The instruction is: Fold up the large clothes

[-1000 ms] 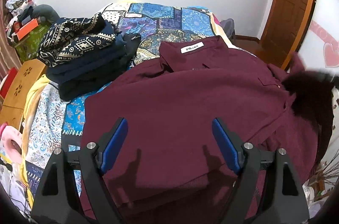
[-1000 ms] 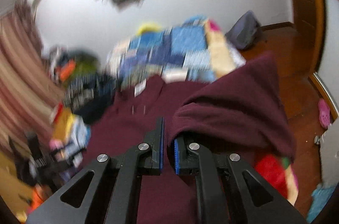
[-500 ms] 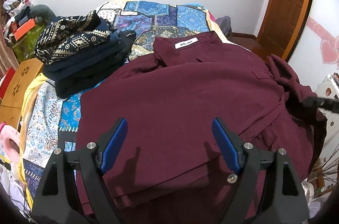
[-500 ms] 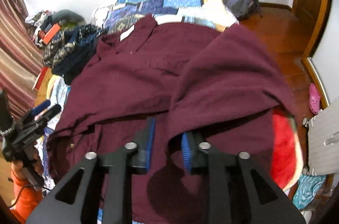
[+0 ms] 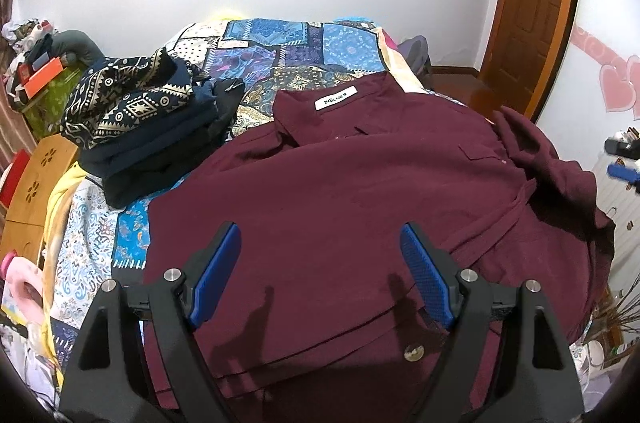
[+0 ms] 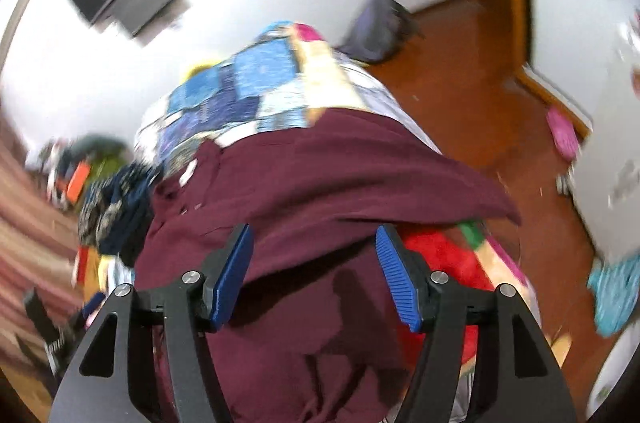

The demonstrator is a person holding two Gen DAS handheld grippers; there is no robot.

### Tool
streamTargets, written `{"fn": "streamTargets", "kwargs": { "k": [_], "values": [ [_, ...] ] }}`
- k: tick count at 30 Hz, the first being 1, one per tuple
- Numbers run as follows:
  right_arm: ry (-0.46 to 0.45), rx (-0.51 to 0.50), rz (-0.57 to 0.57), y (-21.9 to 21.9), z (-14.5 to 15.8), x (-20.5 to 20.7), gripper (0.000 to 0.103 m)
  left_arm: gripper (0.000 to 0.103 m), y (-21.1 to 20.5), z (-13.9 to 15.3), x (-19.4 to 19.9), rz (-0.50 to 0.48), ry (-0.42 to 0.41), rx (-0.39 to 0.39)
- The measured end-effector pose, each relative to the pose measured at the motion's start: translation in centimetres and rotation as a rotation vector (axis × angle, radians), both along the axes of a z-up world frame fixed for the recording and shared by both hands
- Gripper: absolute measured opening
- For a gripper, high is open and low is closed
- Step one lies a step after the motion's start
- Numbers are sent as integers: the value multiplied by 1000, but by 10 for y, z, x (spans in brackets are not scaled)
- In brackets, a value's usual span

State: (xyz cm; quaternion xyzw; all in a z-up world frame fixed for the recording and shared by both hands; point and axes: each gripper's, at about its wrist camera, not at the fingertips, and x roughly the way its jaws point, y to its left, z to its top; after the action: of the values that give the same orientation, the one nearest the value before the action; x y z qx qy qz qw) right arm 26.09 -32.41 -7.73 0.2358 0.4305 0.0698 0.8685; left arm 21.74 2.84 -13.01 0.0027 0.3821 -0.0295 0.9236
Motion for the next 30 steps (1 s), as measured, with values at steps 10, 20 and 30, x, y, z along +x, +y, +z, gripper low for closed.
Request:
{"fn": "streamTargets", "kwargs": {
  "k": [10, 20, 30],
  "values": [
    [202, 287, -215, -53, -79, 28, 60, 81, -11, -4, 16, -8, 21, -1],
    [249, 338, -243, -62, -100, 64, 44, 81, -8, -3, 23, -1, 18, -4],
    [14, 125, -154, -33, -15, 63, 8, 81, 19, 2, 14, 36, -10, -21]
  ]
}}
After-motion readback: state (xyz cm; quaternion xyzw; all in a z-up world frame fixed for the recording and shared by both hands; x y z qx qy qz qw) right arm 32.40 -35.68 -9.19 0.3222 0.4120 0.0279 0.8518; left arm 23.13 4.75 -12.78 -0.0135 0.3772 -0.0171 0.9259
